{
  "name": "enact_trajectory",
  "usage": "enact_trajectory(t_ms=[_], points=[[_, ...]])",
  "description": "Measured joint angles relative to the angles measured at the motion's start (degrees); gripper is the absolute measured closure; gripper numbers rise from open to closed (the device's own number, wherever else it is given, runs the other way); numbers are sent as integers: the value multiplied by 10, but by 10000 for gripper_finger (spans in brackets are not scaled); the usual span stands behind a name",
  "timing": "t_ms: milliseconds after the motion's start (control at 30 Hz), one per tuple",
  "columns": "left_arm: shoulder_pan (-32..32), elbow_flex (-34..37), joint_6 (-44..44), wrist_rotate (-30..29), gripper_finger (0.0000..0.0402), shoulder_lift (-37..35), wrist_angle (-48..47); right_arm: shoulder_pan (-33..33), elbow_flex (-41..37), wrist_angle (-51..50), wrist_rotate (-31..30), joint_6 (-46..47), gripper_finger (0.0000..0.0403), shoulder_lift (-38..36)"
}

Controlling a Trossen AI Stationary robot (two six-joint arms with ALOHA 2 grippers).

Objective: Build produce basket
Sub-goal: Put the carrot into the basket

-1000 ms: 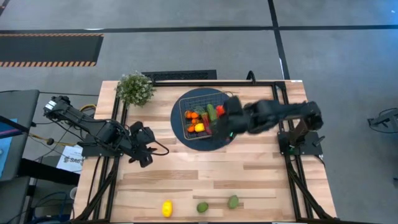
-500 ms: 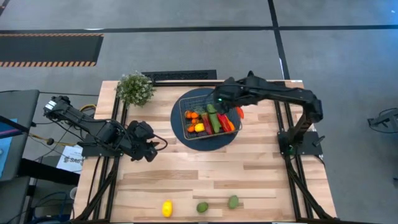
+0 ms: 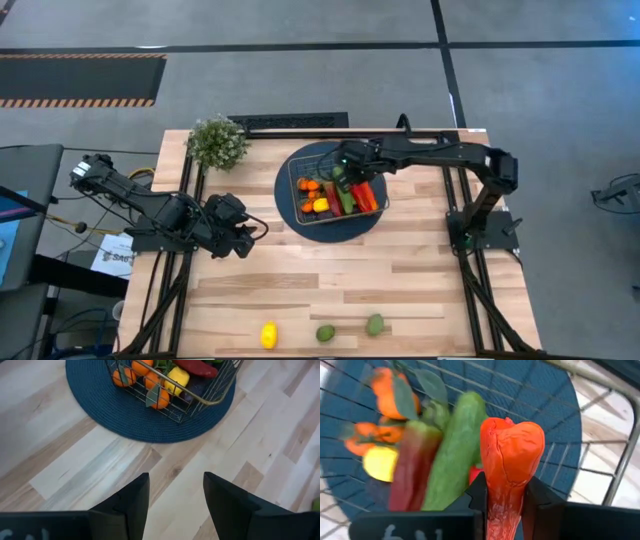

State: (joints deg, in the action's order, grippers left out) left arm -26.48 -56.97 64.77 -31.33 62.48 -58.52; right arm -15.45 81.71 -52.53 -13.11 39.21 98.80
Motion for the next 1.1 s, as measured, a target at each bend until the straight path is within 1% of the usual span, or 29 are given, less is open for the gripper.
enact_trajectory(t_ms=[67,400,533,733,900,1100], points=[[0,0,0,0,230,0,0,-6,-10,-2,0,2,337,0],[0,0,0,-1,230,0,0,-20,-66,65,1,13,337,0],[0,0,1,-6,230,0,0,-20,-81,85,10,13,337,-1],[0,0,10,-11,230,0,0,-18,-85,85,12,13,336,0],[0,0,20,-11,230,0,0,-17,-85,85,13,13,319,0],[0,0,24,-11,230,0,0,-4,-85,85,13,13,324,0]])
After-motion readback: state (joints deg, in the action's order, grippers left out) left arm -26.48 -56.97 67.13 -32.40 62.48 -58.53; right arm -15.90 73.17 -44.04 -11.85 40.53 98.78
